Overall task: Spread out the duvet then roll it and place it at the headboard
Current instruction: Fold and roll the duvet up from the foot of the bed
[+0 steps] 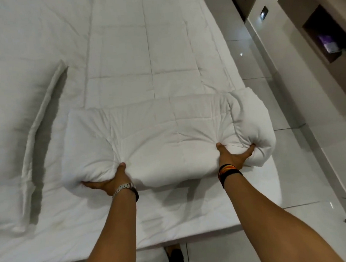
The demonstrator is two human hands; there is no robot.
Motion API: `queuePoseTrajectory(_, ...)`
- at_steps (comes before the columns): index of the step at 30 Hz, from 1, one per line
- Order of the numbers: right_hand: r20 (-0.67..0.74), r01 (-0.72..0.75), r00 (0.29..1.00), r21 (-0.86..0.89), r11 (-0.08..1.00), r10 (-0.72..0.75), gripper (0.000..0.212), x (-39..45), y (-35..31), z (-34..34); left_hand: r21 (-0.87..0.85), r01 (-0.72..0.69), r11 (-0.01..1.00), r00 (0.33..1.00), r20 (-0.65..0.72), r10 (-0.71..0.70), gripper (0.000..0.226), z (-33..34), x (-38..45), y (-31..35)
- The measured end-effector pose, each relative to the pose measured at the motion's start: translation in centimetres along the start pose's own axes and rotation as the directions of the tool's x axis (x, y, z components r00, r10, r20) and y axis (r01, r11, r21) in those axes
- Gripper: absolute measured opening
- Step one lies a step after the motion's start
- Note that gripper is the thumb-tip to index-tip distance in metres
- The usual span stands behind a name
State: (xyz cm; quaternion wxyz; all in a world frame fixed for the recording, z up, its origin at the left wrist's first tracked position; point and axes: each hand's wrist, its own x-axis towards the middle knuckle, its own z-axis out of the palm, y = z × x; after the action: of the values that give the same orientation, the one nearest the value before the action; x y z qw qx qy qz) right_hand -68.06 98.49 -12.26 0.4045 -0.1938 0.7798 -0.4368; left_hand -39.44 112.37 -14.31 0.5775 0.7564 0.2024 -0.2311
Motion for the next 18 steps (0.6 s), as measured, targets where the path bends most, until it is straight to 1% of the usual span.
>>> queuePoseTrajectory(4,0.032,0.077,0.997,-0.002,0.997,-0.077,0.127,-1.7,-0.4,-3.6,-0.038,-0.054,0.998,0.998,0.035,0.055,0.142,-3.2,-3.3,0.3)
queuePoseTrajectory(8,0.087,0.062,0.994,-0.013,0.998,-0.061,0.129,-4.6,1.5,-9.6,-0.044,0.034,0.998,0.999,0.008,-0.033,0.141,-9.2,-7.3,0.2)
queuePoseTrajectory(12,0.104,0.004,0.995,-0.084,0.996,0.004,0.131,-8.8,5.8,-19.2,0.01,0.076,0.997,0.997,0.002,-0.076,0.142,-18.9,-12.1,-3.2)
queuePoseTrajectory(13,0.1,-0.007,0.995,-0.097,0.995,0.017,0.131,-9.7,6.8,-21.3,0.005,0.105,0.994,0.994,-0.006,-0.105,0.141,-20.9,-13.0,-4.2)
queuePoseTrajectory(14,0.093,-0.02,0.995,-0.111,0.994,0.03,0.131,-10.9,7.5,-23.7,-0.027,0.145,0.989,0.989,0.002,-0.145,0.139,-23.1,-14.3,-5.0)
queuePoseTrajectory(15,0.084,-0.033,0.995,-0.127,0.991,0.044,0.13,-12.1,7.9,-25.8,-0.11,0.214,0.971,0.977,0.005,-0.215,0.135,-24.9,-15.3,-5.7)
queuePoseTrajectory(16,0.076,-0.047,0.995,-0.143,0.989,0.058,0.13,-13.1,8.0,-27.6,-0.217,0.282,0.934,0.959,0.044,-0.28,0.128,-26.8,-16.4,-5.9)
queuePoseTrajectory(17,0.072,-0.056,0.995,-0.155,0.986,0.068,0.13,-14.1,7.7,-29.0,-0.323,0.32,0.891,0.947,0.086,-0.31,0.12,-27.9,-16.8,-6.3)
queuePoseTrajectory(18,0.074,-0.059,0.995,-0.162,0.985,0.071,0.13,-14.7,7.2,-29.6,-0.446,0.325,0.834,0.943,0.089,-0.32,0.111,-28.8,-17.2,-6.2)
